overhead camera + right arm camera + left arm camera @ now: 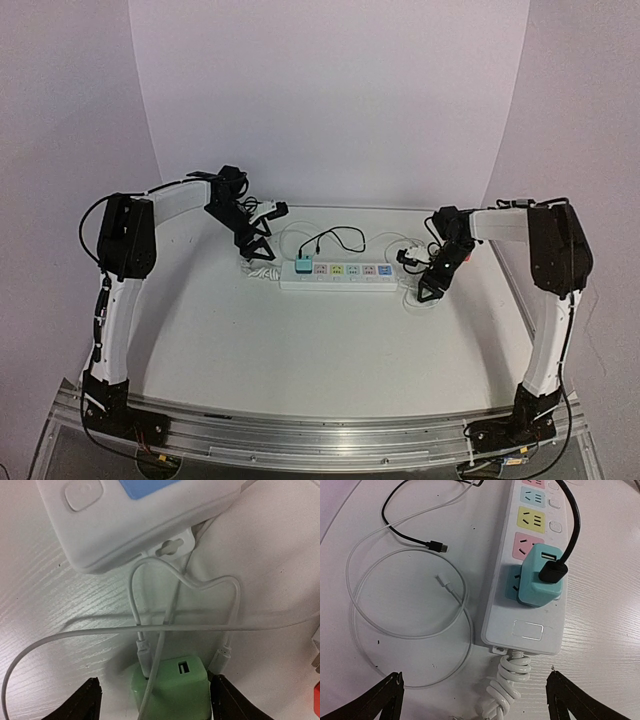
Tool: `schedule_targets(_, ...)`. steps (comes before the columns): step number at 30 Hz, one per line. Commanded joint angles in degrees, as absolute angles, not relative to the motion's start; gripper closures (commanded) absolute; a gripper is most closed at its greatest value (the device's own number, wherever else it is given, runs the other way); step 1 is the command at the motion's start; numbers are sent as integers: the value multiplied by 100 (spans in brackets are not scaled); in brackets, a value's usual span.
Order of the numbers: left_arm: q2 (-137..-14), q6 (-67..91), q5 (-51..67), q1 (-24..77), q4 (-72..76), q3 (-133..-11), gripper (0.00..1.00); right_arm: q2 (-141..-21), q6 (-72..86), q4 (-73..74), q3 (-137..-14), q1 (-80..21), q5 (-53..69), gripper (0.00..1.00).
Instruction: Pull the plug off the socket
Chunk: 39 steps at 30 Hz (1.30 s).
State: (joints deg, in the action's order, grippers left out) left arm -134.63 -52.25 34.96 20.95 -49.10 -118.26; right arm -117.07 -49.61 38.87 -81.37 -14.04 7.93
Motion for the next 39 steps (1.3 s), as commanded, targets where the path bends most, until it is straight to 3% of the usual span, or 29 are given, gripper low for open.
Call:
schedule_targets(1,-13169,-5252,3597,2112,-5007,-11786,1,-11859,-4638,4013,-8298,-1389,307,40)
schedule_targets(5,-13163,-5288,3577,2110,-5035,-11785,1,-11711,-4215,4006,-8263,-1236,80,63)
schedule_targets(10,-13164,-5282,3606,2111,-5023,-11776,1,-11562,-3285,4012,-8193,-786,-674,76)
schedule_targets(19,-13177,-5291,3586,2111,-4997,-11785,1,-11217,-1847,4006,-7747,-224,-689,74)
schedule_targets(22,-13189,-5283,3598,2112,-4983,-11779,1,-11189,-1602,4012,-7725,-202,-386,65)
schedule_targets(30,-13185,-5386,3579,2122,-5013,-11666,1,-10803,-1219,4073,-7955,-208,-427,10)
schedule_targets(39,-13251,-5809,3604,2283,-4788,-11406,1,-9785,-1966,4182,-8539,-431,-573,5)
